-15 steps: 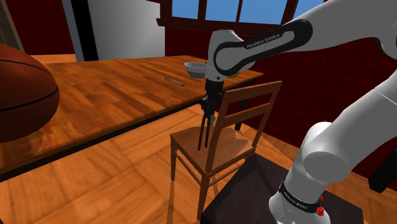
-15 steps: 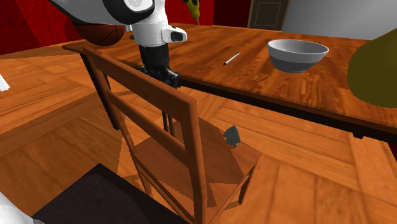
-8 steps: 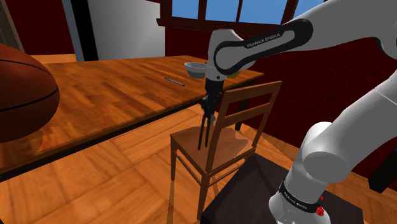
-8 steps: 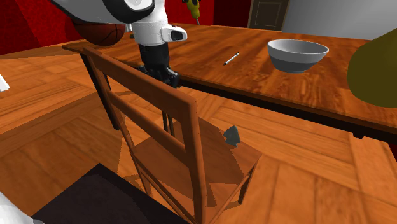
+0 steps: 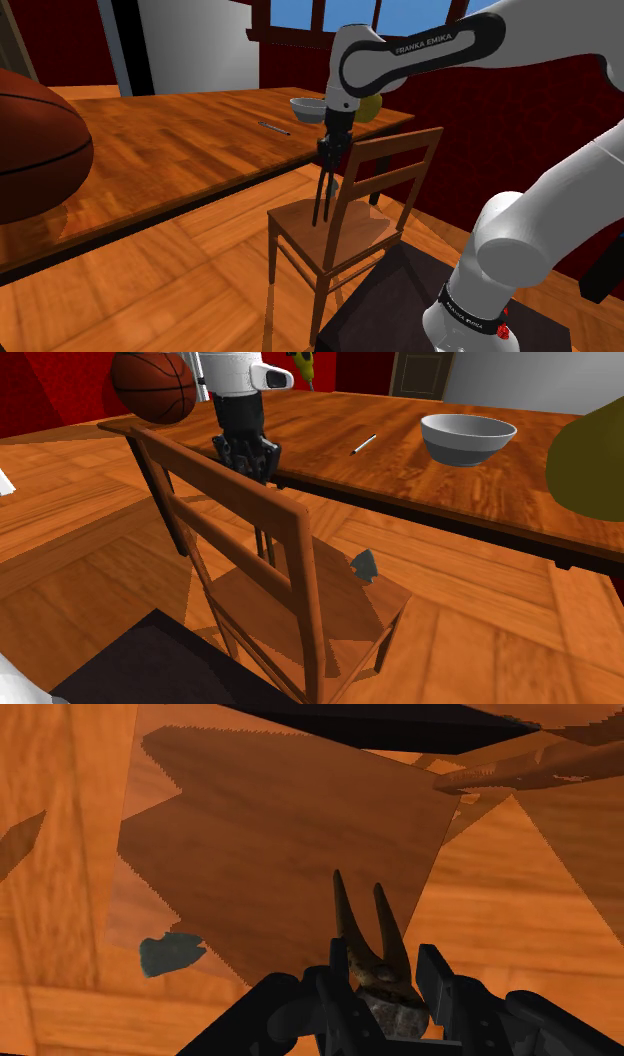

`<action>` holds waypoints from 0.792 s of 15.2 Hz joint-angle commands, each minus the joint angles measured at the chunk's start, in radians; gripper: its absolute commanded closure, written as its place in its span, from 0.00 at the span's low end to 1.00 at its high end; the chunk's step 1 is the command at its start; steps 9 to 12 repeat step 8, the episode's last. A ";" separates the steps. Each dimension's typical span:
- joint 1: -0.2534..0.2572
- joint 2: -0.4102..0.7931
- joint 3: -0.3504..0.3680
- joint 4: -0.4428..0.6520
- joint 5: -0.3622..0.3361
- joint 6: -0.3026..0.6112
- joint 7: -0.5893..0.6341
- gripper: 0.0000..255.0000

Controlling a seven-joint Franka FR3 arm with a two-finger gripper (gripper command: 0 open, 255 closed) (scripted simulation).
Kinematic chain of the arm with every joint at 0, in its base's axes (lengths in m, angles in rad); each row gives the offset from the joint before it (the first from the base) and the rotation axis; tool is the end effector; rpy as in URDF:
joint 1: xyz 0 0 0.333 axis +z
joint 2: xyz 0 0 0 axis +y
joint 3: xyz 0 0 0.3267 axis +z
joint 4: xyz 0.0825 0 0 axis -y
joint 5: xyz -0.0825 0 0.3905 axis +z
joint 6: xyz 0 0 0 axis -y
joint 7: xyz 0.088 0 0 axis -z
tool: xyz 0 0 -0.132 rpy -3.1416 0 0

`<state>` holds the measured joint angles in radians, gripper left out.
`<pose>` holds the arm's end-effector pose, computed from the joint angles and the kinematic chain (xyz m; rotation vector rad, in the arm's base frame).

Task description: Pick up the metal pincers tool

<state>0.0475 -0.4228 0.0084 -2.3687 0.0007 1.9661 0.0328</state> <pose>0.4247 0.0240 0.4683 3.1393 0.0347 0.0319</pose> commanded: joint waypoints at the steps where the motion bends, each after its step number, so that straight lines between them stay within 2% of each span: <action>1: 0.001 -0.004 0.002 0.025 0.001 -0.029 0.003 1.00; 6: 0.001 -0.012 0.002 0.086 0.001 -0.098 0.003 1.00; 12: 0.001 -0.012 0.002 0.088 0.001 -0.100 0.003 1.00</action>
